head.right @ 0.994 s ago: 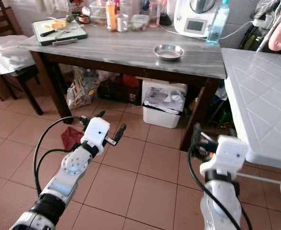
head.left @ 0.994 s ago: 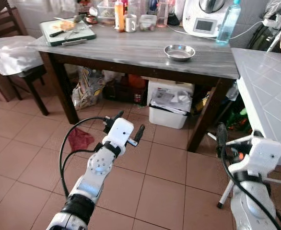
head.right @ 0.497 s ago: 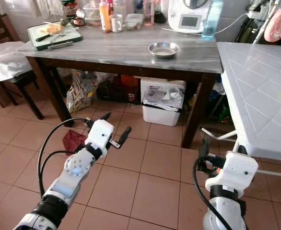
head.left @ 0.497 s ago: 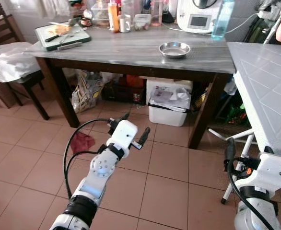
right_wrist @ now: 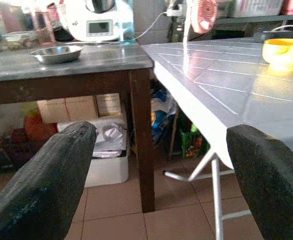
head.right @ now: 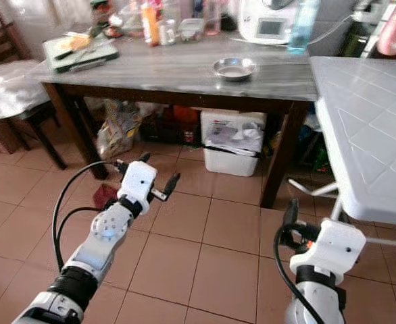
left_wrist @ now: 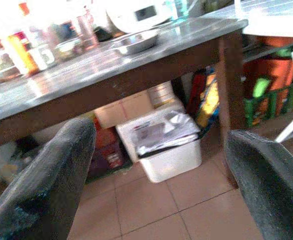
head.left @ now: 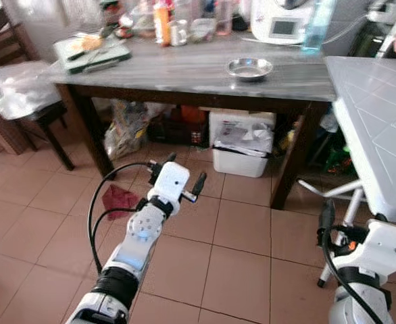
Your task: Setting the table
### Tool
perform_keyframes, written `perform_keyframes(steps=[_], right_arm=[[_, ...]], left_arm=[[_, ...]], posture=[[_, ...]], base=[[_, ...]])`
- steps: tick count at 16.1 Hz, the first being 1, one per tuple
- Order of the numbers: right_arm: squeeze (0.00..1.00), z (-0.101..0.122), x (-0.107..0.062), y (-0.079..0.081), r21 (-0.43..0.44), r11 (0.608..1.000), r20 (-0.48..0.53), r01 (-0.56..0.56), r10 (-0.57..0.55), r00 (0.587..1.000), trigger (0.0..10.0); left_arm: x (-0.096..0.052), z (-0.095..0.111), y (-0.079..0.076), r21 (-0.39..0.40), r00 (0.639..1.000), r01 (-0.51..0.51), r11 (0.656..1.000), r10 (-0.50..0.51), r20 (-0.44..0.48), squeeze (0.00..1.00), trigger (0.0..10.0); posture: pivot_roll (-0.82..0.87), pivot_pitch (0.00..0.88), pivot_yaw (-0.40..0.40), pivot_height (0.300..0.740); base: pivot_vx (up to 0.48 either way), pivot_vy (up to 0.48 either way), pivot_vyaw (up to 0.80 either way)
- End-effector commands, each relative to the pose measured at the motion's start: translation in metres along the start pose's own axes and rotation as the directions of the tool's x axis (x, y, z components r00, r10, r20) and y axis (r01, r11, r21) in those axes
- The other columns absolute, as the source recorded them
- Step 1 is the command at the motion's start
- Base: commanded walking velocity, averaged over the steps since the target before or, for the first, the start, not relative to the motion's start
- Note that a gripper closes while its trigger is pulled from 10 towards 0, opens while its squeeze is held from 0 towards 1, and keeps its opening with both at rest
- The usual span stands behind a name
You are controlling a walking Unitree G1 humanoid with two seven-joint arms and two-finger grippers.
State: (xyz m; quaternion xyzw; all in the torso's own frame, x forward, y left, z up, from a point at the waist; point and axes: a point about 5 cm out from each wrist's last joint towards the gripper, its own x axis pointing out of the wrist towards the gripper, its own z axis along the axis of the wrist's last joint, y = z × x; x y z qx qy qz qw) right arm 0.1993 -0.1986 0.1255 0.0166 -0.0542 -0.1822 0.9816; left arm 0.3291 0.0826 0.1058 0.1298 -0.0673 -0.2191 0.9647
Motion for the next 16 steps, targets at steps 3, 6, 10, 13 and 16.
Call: perform_keyframes(steps=[3, 6, 10, 13, 16], right_arm=[[0.00, 0.002, -0.003, 0.001, 0.002, 1.000, -0.004, -0.007, 0.007, 1.000, 10.0], [0.00, -0.003, -0.005, 0.004, -0.012, 1.000, -0.021, -0.027, 0.027, 0.999, 10.0], [0.00, 0.000, -0.003, 0.001, -0.022, 1.000, -0.005, -0.002, 0.002, 1.000, 10.0], [0.00, -0.004, -0.008, -0.002, -0.030, 1.000, -0.020, 0.009, -0.009, 1.000, 10.0], [0.00, -0.001, -0.005, -0.004, -0.039, 0.999, -0.013, 0.008, -0.009, 1.000, 10.0]], left_arm=[[-0.002, -0.002, -0.002, -0.031, 1.000, 0.010, 0.999, -0.010, -0.005, 0.00, 10.0], [-0.001, -0.002, -0.005, -0.033, 1.000, 0.020, 0.999, -0.020, 0.000, 0.00, 10.0], [0.001, 0.000, -0.007, -0.040, 0.999, 0.043, 0.998, -0.043, 0.005, 0.00, 10.0], [0.004, -0.001, -0.008, -0.056, 0.999, 0.044, 0.997, -0.044, -0.002, 0.00, 10.0], [0.004, -0.001, -0.010, -0.057, 0.999, 0.047, 0.997, -0.047, 0.002, 0.00, 10.0]], posture=[[-0.11, 0.092, 0.049, 0.714], [-0.10, 0.086, 0.045, 0.714], [-0.12, 0.077, 0.058, 0.714], [-0.13, 0.068, 0.058, 0.714], [-0.13, 0.070, 0.054, 0.714]], base=[[0.000, 0.000, -0.16], [0.000, 0.000, 0.00], [0.000, 0.000, 0.00], [0.000, -0.175, 0.00], [0.000, -0.266, 0.00]])
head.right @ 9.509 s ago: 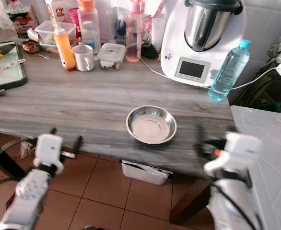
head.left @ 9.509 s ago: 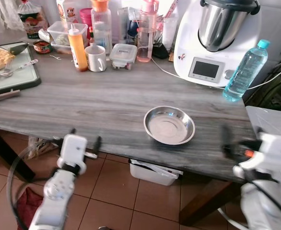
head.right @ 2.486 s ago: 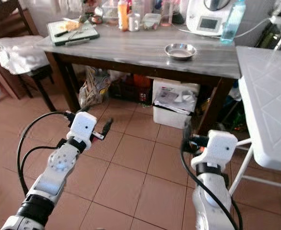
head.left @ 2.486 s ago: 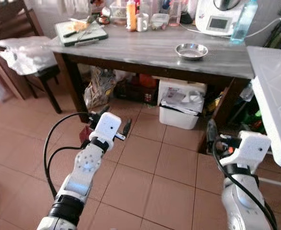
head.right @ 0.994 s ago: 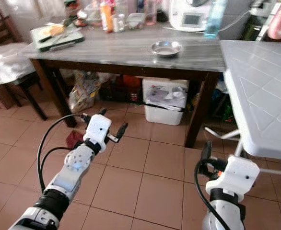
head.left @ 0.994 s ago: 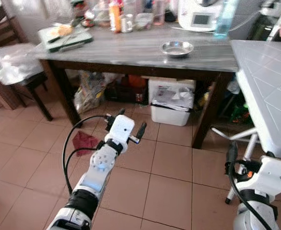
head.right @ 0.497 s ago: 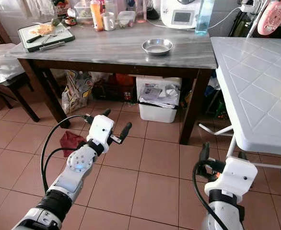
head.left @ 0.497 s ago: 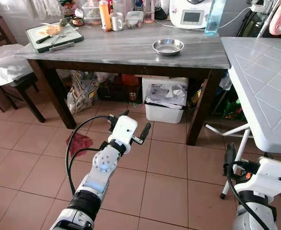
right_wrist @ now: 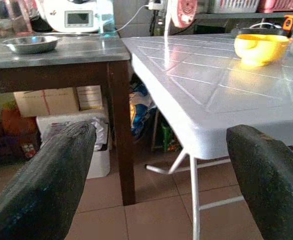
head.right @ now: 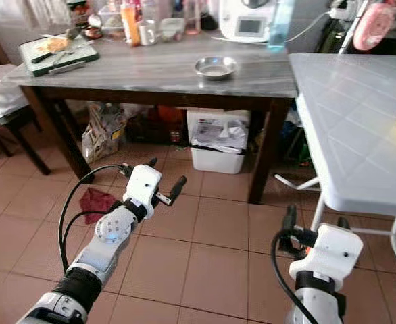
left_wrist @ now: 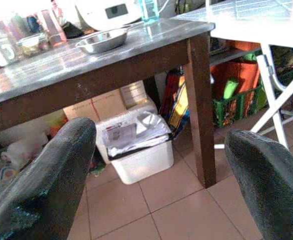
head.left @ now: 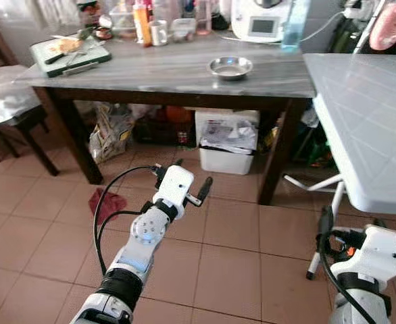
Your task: Setting the table
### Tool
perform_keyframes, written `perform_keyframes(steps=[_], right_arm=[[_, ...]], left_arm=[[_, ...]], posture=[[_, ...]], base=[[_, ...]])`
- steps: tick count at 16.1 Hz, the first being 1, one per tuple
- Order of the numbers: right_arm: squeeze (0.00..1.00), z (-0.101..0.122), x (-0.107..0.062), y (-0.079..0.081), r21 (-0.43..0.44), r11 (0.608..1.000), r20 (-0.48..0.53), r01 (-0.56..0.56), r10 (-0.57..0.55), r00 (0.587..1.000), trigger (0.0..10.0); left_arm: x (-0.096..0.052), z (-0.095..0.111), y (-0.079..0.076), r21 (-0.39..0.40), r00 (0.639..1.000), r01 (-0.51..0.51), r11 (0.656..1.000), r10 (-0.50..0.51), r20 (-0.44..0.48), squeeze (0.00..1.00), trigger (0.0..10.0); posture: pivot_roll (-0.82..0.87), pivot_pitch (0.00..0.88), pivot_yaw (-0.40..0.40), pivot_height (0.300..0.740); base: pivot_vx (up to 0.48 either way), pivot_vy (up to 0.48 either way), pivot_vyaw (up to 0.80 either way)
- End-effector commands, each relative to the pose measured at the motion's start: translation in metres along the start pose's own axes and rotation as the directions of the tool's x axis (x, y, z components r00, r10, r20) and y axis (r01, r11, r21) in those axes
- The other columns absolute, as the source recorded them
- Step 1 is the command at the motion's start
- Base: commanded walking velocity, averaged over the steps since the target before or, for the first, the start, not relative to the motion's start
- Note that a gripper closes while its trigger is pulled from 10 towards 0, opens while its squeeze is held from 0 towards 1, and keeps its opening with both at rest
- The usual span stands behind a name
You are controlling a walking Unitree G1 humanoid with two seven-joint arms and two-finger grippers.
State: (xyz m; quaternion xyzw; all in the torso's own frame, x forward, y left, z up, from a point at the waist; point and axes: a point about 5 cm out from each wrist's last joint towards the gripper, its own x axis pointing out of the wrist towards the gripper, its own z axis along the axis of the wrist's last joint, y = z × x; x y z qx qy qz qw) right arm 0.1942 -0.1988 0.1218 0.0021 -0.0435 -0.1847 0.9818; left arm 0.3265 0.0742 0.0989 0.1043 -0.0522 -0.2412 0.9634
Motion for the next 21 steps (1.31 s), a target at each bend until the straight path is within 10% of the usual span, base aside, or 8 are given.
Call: perform_keyframes(steps=[1, 21], right_arm=[[0.00, 0.0026, 0.0013, -0.0019, -0.008, 1.000, 0.006, 0.006, -0.006, 1.000, 10.0], [0.00, 0.0019, -0.0020, 0.0008, -0.031, 0.999, -0.008, -0.033, 0.033, 0.999, 10.0]], left_arm=[[0.0030, 0.0034, -0.0001, 0.002, 1.000, 0.005, 1.000, -0.005, 0.012, 0.00, 10.0], [0.0035, 0.0026, -0.0036, 0.010, 1.000, 0.022, 1.000, -0.022, 0.016, 0.00, 10.0]], posture=[[-0.13, 0.071, 0.053, 0.714], [-0.12, 0.089, 0.063, 0.714]], base=[[0.000, -0.266, 0.00], [0.000, -0.279, 0.00]])
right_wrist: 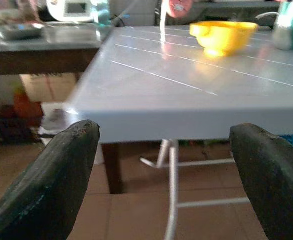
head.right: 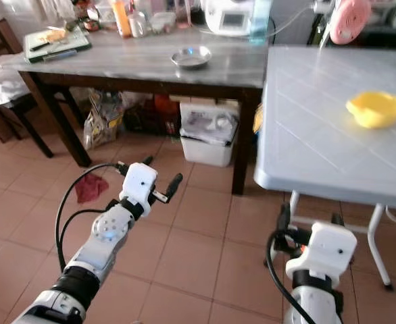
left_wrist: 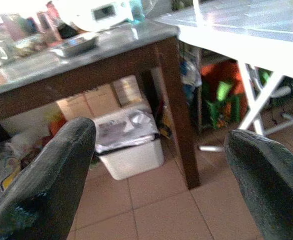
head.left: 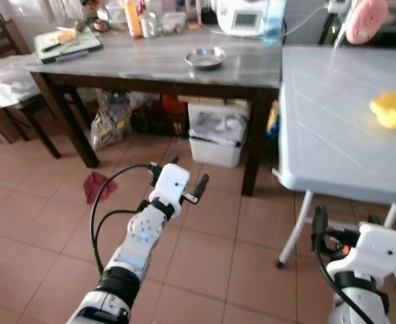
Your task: Setting the table
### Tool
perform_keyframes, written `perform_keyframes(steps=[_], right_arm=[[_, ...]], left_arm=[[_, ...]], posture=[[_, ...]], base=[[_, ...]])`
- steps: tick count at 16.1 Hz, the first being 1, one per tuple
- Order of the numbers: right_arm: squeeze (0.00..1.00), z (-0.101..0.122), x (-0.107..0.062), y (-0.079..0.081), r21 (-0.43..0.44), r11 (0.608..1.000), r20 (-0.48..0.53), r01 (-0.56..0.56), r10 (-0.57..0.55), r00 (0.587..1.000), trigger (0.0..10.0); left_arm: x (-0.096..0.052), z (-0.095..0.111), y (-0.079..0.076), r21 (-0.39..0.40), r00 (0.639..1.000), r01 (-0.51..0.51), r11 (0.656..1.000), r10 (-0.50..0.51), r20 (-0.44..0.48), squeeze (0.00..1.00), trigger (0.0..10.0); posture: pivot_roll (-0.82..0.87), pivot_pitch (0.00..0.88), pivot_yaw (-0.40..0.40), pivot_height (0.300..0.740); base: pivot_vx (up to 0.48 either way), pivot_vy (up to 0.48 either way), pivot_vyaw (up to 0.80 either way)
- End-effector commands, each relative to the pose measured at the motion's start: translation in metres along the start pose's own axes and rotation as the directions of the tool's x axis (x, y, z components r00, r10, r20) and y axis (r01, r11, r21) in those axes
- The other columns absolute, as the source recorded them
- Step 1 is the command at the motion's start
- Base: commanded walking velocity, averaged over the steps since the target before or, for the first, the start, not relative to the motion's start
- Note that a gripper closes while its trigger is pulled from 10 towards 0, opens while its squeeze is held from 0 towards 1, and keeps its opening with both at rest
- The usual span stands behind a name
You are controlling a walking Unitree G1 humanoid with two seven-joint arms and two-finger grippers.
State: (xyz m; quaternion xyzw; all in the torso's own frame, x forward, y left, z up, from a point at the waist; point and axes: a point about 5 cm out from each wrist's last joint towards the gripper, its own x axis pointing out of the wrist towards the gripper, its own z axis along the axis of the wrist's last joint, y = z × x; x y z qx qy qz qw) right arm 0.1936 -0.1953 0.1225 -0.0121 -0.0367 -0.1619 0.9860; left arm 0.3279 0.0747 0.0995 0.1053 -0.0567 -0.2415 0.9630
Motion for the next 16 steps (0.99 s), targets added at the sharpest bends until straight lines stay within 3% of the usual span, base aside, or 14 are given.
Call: perform_keyframes(steps=[1, 16], right_arm=[[0.00, 0.0007, -0.0002, -0.0027, -0.006, 1.000, 0.001, 0.015, -0.015, 1.000, 10.0], [0.00, 0.0021, 0.0005, -0.0031, -0.005, 1.000, 0.002, 0.028, -0.028, 1.000, 10.0]], left_arm=[[0.0029, 0.0030, -0.0047, 0.013, 1.000, 0.023, 1.000, -0.023, 0.009, 0.00, 10.0], [0.0053, 0.0041, -0.0111, 0.005, 0.999, 0.035, 0.999, -0.035, 0.013, 0.00, 10.0]], posture=[[-0.12, 0.088, 0.066, 0.714], [-0.14, 0.090, 0.060, 0.714]], base=[[0.000, -0.270, 0.00], [0.000, -0.289, 0.00]])
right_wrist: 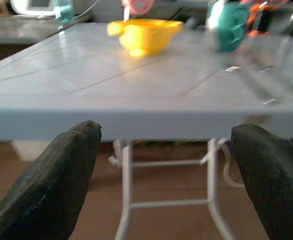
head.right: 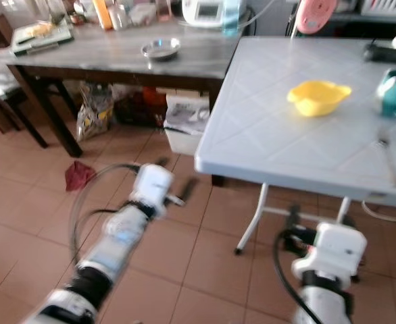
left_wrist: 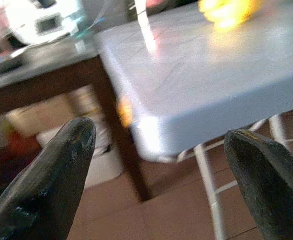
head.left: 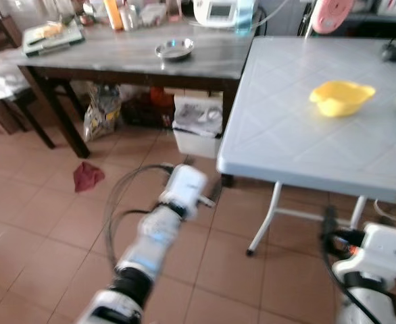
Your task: Setting the table
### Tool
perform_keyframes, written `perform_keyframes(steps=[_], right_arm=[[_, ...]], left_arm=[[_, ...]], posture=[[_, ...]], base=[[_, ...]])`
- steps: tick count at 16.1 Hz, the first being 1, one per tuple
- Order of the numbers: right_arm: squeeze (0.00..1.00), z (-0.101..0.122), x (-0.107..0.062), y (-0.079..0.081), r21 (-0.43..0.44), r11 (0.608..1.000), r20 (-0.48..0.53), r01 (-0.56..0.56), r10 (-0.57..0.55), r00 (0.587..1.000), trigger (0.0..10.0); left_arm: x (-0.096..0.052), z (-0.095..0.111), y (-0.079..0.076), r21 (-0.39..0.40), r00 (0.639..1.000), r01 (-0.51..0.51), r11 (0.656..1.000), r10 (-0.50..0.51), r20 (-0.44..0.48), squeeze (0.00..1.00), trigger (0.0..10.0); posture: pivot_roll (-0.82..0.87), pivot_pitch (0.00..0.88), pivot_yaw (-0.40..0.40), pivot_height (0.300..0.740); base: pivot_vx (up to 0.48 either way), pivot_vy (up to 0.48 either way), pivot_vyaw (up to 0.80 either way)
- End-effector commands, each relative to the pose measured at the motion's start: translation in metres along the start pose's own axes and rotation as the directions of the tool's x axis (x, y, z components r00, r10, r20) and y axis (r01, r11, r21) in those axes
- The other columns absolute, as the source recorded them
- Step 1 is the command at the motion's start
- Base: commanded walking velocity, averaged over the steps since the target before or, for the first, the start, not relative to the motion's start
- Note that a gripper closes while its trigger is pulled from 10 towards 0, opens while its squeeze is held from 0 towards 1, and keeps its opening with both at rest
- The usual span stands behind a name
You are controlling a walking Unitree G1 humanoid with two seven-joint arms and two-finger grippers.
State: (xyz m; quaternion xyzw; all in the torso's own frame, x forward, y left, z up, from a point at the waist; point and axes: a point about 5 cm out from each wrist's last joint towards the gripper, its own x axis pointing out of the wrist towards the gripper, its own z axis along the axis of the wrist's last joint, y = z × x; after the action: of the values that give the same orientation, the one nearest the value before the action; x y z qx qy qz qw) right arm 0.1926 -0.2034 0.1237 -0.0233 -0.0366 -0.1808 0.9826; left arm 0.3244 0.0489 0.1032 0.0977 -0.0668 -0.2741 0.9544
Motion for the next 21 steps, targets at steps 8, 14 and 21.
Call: perform_keyframes(steps=[8, 14, 21], right_arm=[[0.00, 0.001, -0.002, 0.003, 0.015, 1.000, -0.004, 0.005, -0.005, 1.000, 10.0], [0.00, 0.001, -0.002, -0.002, 0.005, 1.000, -0.002, 0.018, -0.018, 1.000, 10.0], [0.00, 0.003, -0.002, -0.007, -0.004, 0.999, 0.003, 0.031, -0.031, 1.000, 10.0]], left_arm=[[-0.003, -0.005, 0.007, 0.016, 1.000, -0.010, 1.000, 0.011, -0.020, 0.00, 10.0], [-0.002, -0.006, 0.005, 0.012, 1.000, -0.010, 1.000, 0.010, -0.021, 0.00, 10.0], [0.001, -0.006, 0.001, 0.003, 1.000, -0.005, 1.000, 0.005, -0.023, 0.00, 10.0]], posture=[[-0.14, 0.084, 0.064, 0.714], [-0.15, 0.086, 0.061, 0.714], [-0.16, 0.083, 0.058, 0.714]], base=[[0.000, -0.321, 0.00], [0.000, -0.323, 0.00], [0.000, -0.322, 0.00]])
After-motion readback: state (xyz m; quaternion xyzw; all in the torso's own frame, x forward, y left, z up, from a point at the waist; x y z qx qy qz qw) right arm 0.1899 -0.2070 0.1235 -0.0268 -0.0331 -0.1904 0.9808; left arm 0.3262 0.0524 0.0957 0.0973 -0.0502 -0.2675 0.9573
